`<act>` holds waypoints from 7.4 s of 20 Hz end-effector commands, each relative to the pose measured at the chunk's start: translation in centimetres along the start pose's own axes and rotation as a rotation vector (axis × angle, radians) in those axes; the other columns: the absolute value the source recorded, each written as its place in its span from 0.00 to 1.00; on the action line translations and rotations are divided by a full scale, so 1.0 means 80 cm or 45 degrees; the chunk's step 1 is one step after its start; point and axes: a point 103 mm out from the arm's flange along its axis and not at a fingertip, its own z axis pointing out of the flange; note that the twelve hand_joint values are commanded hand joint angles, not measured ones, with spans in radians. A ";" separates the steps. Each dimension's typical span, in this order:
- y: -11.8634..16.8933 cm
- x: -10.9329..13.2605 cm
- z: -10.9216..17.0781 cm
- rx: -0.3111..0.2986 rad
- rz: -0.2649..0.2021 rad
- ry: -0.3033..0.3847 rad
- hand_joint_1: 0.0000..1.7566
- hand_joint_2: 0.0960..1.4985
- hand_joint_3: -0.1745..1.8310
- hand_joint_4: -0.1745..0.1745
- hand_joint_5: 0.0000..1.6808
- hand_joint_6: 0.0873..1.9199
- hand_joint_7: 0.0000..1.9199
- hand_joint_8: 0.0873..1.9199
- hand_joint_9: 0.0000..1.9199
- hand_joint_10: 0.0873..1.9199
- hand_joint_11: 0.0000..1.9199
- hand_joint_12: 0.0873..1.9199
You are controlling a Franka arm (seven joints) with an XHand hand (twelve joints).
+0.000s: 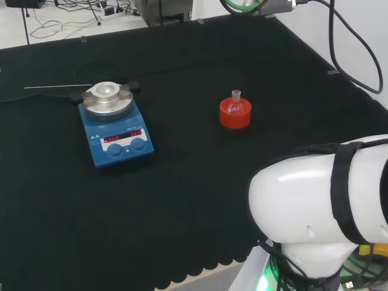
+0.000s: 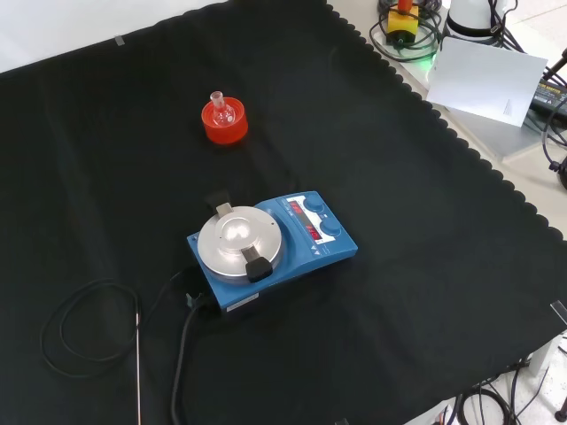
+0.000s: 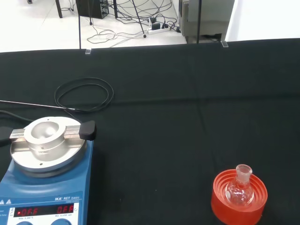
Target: Pick up the round-bottom flask.
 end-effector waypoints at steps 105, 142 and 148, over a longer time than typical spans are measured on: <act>0.207 -0.165 0.472 0.307 0.333 0.290 0.50 0.41 0.42 0.26 0.39 0.29 0.15 0.35 0.27 0.33 0.16 0.70; 0.218 -0.151 0.420 0.213 0.360 0.250 0.62 0.49 0.46 0.39 0.58 0.62 0.25 0.35 0.37 0.29 0.28 0.65; 0.216 -0.127 0.367 0.148 0.334 0.279 0.62 0.47 0.48 0.33 0.58 0.63 0.25 0.35 0.37 0.29 0.29 0.65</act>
